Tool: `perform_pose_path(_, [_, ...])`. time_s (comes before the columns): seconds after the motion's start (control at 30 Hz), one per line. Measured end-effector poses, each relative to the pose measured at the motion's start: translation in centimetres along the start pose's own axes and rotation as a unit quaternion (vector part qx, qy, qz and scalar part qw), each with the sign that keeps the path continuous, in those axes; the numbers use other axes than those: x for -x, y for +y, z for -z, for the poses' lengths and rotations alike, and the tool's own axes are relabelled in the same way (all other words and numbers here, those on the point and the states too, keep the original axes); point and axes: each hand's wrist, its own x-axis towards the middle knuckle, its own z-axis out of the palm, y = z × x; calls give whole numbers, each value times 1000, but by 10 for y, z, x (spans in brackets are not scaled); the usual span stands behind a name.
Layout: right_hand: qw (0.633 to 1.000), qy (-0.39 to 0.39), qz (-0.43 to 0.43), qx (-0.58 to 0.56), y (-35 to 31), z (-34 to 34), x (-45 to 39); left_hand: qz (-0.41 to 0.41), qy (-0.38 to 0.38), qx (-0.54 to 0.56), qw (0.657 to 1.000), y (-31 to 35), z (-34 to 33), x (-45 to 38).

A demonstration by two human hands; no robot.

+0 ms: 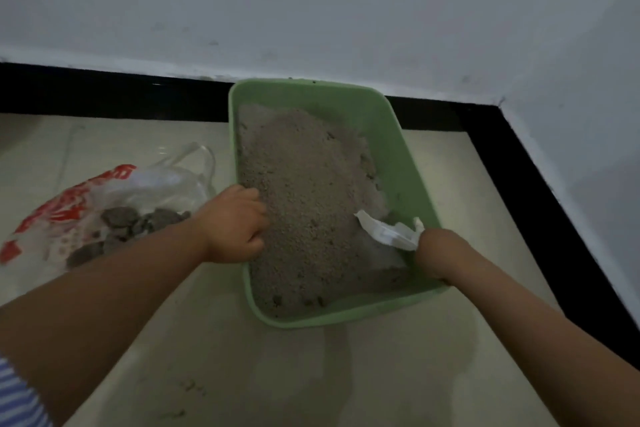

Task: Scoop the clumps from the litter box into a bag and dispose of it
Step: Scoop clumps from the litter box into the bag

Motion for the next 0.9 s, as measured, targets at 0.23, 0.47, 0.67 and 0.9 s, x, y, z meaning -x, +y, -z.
perform_pose_path(0.23, [989,112,-8,-94,-27,-22,-36,-28,59,-13,998,-4,-11,3])
perform_pose_path(0.47, [985,104,2,-136,-51,3,-70,-8,69,35,997,-3,-13,-3])
perform_pose_path(0.67, [971,113,16,-211,-59,22,-88,4,101,27,995,-2,-16,-8])
perform_pose_path(0.9, [947,158,22,-280,-75,45,-132,37,104,30,993,3,-18,-9])
